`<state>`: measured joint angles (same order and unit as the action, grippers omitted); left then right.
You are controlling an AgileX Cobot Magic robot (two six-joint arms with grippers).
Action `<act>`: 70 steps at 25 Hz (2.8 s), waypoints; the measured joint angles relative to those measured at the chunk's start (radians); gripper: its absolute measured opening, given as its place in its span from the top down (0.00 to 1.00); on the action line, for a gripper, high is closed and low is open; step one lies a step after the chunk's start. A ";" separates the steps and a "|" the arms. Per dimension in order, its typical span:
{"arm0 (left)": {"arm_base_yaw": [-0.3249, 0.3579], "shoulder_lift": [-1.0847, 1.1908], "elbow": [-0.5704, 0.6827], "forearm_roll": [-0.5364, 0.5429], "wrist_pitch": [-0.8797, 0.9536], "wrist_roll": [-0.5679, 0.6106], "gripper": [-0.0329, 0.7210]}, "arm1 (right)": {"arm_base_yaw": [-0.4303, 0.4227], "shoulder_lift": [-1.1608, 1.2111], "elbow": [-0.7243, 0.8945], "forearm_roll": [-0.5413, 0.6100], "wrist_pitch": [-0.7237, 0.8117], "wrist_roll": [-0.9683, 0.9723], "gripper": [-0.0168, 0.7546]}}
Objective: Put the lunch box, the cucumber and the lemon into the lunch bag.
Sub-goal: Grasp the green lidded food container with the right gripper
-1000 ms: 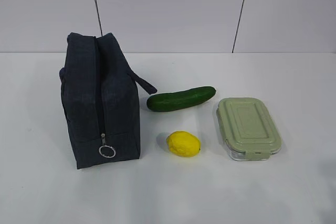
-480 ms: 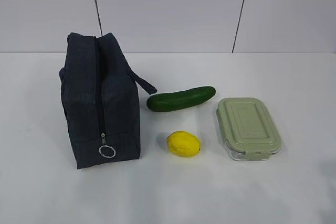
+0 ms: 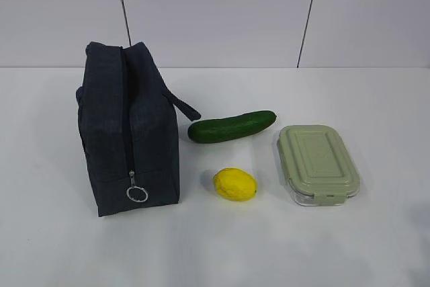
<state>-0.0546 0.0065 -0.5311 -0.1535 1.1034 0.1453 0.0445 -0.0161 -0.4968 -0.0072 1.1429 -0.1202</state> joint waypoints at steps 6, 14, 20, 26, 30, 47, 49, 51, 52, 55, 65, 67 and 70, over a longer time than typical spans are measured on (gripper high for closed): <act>0.000 0.000 0.000 0.000 0.000 0.000 0.34 | 0.000 0.000 0.000 0.000 0.000 0.000 0.41; 0.000 0.000 0.000 0.000 0.000 0.000 0.34 | 0.000 0.019 -0.096 0.007 0.000 0.000 0.41; 0.000 0.000 0.000 0.000 0.000 0.000 0.34 | 0.000 0.145 -0.200 0.007 0.002 0.000 0.41; 0.000 0.000 0.000 0.000 0.000 0.000 0.34 | 0.000 0.278 -0.286 0.007 0.002 0.002 0.41; 0.000 0.000 0.000 0.000 0.000 0.000 0.34 | 0.000 0.366 -0.316 0.007 0.002 0.008 0.41; 0.000 0.000 0.000 0.000 0.000 0.000 0.34 | 0.000 0.679 -0.362 0.014 -0.228 0.120 0.41; 0.000 0.000 0.000 0.000 0.000 0.000 0.34 | 0.000 0.717 -0.362 0.018 -0.245 0.120 0.41; 0.000 0.000 0.000 0.000 0.000 0.000 0.34 | 0.000 0.759 -0.362 0.018 -0.254 0.120 0.41; 0.000 0.000 0.000 0.000 0.000 0.000 0.34 | 0.000 0.777 -0.362 0.019 -0.257 0.120 0.41; 0.000 0.000 0.000 0.000 0.000 0.000 0.34 | 0.000 0.829 -0.362 0.029 -0.263 0.120 0.41; 0.000 0.000 0.000 0.000 0.000 0.000 0.34 | 0.000 0.984 -0.397 0.052 -0.268 0.130 0.41; 0.000 0.000 0.000 0.000 0.000 0.000 0.34 | 0.000 1.015 -0.414 0.052 -0.270 0.130 0.41; 0.000 0.000 0.000 0.000 0.000 0.000 0.34 | 0.000 1.072 -0.442 0.052 -0.272 0.130 0.41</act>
<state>-0.0546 0.0065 -0.5311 -0.1535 1.1034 0.1453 0.0445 1.0560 -0.9387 0.0444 0.8711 0.0102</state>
